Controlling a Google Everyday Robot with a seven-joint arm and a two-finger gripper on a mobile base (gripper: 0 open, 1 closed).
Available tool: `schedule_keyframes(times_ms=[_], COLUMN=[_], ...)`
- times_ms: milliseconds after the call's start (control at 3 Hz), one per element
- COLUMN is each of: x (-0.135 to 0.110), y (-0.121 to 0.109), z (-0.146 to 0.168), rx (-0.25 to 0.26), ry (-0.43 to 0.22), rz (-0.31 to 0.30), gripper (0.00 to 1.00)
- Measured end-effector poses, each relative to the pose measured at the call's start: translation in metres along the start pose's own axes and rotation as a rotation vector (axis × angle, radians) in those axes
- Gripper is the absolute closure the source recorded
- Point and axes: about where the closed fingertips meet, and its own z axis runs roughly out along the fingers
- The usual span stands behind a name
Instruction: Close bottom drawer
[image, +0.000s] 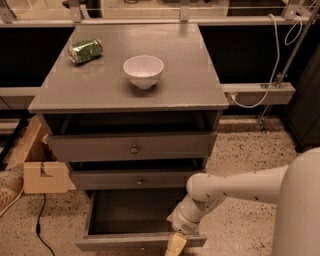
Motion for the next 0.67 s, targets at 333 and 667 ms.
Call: schedule_keyframes(times_ms=[333, 667], x=[0.015, 0.038], y=[-0.024, -0.050], z=[0.021, 0.047], rx=[0.005, -0.006], ry=[0.016, 0.023], rz=[-0.062, -0.099], gripper=[0.00, 0.00])
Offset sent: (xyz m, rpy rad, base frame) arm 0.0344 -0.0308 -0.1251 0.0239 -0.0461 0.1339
